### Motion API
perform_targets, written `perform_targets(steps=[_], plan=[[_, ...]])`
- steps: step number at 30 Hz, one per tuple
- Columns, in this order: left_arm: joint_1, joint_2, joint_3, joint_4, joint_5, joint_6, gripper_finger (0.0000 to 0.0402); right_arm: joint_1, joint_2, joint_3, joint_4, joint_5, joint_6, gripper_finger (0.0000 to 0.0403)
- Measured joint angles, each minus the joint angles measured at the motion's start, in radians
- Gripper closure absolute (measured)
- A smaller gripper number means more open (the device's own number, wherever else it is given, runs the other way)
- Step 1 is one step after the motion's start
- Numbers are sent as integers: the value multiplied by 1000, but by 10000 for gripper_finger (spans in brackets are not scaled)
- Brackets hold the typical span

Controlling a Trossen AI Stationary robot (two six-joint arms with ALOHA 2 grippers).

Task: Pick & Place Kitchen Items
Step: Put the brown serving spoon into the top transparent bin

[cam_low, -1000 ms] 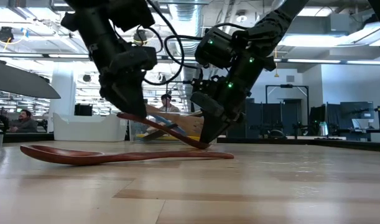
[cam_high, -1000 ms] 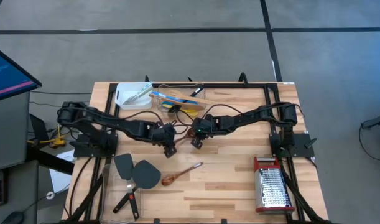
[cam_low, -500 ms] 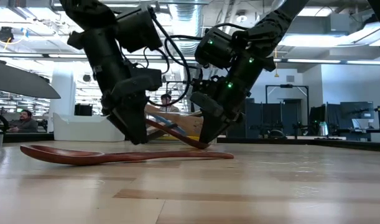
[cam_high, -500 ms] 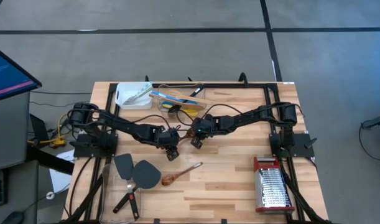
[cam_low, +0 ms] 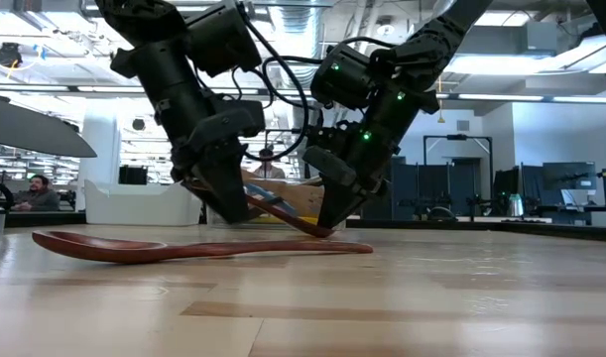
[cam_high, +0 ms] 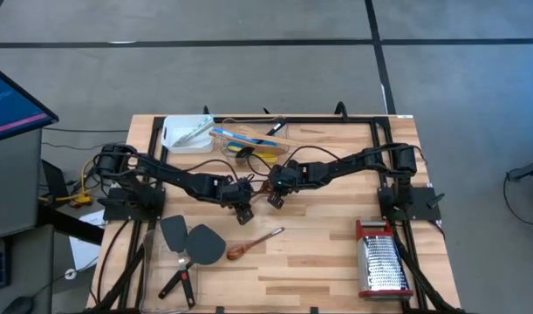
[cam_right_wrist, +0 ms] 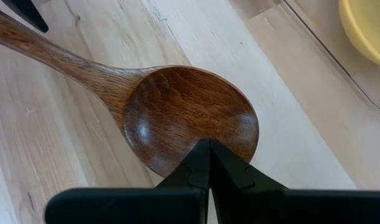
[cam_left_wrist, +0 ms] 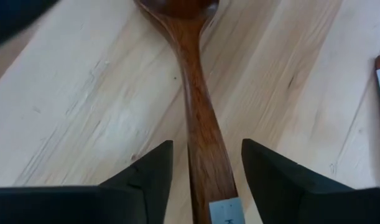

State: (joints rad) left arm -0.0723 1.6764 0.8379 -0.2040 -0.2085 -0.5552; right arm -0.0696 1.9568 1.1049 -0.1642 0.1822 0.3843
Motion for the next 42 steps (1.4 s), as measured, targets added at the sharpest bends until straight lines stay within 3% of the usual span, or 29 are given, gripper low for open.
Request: perform_targets(steps=[19,31,42], plan=[[1,0,0,13,-13,-7,361,0,0,0,-4,0,0,403],[1,0,0,20,-5,-5,367,0,-1,0,-3,-1,5,403],[0,0,0,20,5,-2,367,-1,-2,2,-5,-74,9,403]])
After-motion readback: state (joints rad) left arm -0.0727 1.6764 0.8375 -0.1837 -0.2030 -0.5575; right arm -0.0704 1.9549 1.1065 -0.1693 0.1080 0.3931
